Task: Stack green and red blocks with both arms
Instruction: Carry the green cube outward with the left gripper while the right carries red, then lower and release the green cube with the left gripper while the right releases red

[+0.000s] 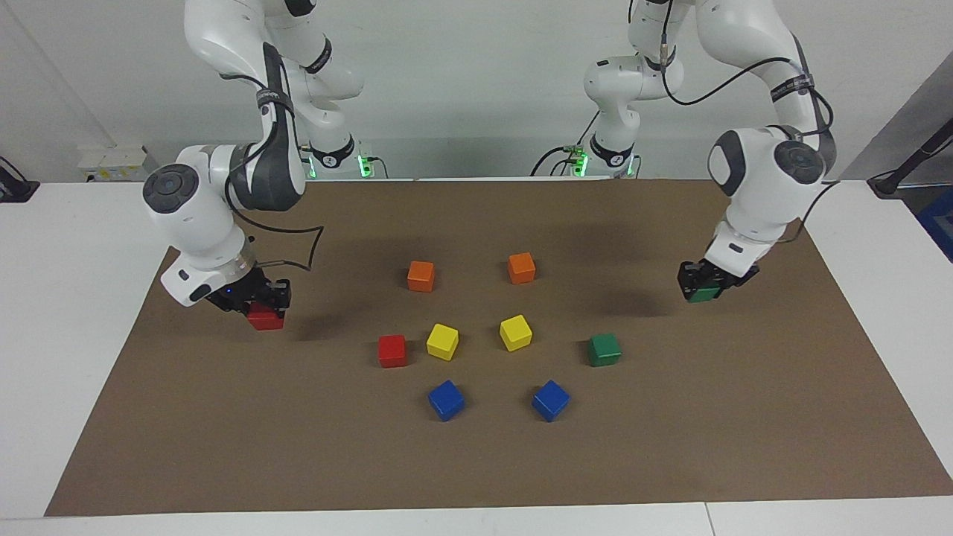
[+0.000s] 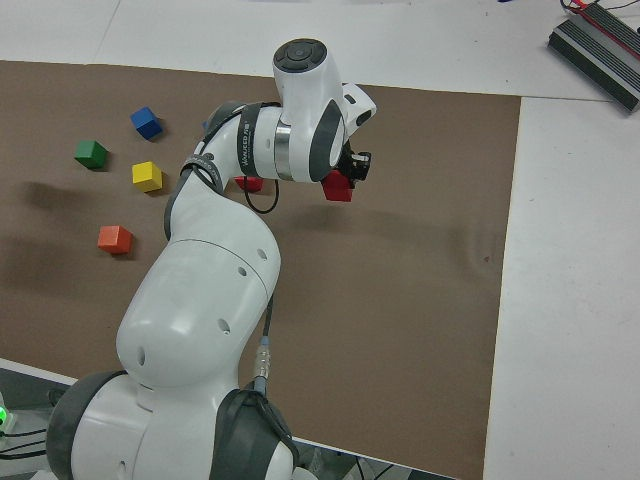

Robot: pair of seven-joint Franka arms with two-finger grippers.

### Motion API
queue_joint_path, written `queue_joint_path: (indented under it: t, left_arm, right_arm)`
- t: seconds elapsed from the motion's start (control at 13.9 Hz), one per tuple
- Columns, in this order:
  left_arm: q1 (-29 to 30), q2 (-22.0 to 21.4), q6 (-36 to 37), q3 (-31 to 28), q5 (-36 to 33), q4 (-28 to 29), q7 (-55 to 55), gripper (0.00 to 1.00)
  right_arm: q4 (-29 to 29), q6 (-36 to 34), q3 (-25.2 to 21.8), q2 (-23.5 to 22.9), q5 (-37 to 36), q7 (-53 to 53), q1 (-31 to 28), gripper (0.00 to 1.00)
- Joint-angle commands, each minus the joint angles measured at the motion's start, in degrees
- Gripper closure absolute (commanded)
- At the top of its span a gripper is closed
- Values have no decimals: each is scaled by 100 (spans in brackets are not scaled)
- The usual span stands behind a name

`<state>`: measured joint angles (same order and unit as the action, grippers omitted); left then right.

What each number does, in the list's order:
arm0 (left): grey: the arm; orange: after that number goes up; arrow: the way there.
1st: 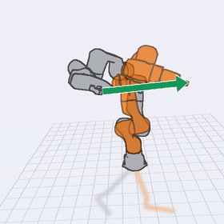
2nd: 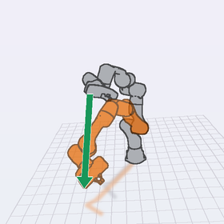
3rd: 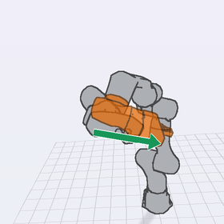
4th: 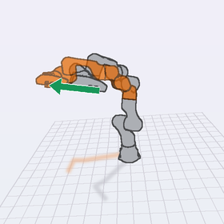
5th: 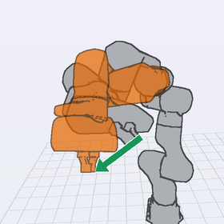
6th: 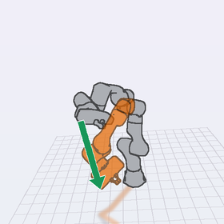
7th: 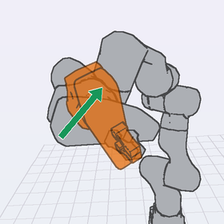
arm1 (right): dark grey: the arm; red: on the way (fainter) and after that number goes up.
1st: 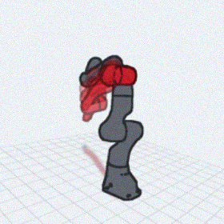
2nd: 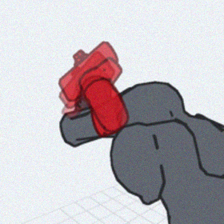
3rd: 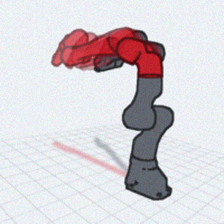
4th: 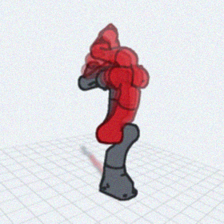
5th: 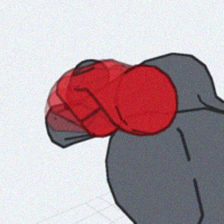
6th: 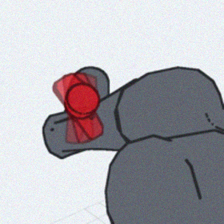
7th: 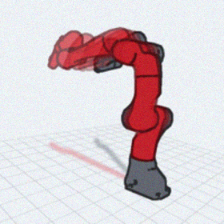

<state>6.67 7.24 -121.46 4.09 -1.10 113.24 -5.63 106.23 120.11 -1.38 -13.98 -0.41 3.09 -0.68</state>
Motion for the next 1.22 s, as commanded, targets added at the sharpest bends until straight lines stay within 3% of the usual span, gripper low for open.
queue_joint_path:
  t: [0.0, 0.14, 0.43, 1.15]
  left_arm:
    - [640, -205, -8, 65, -13, 329, -901, 100]
    - [940, -284, -271, 74, -13, 593, -1351, 100]
    - [1117, -302, -1843, 65, -13, 1691, -1713, 100]
    - [1337, -118, -1978, 74, 382, 1772, -1679, 100]
  right_arm:
    - [406, 530, 68, 62, 6, 174, -82, 100]
    - [433, 644, 68, 1, 6, 253, -99, 100]
    - [688, 1128, 68, -70, 6, 498, -231, 100]
    - [1031, 1586, 76, -246, 6, 508, -231, 100]
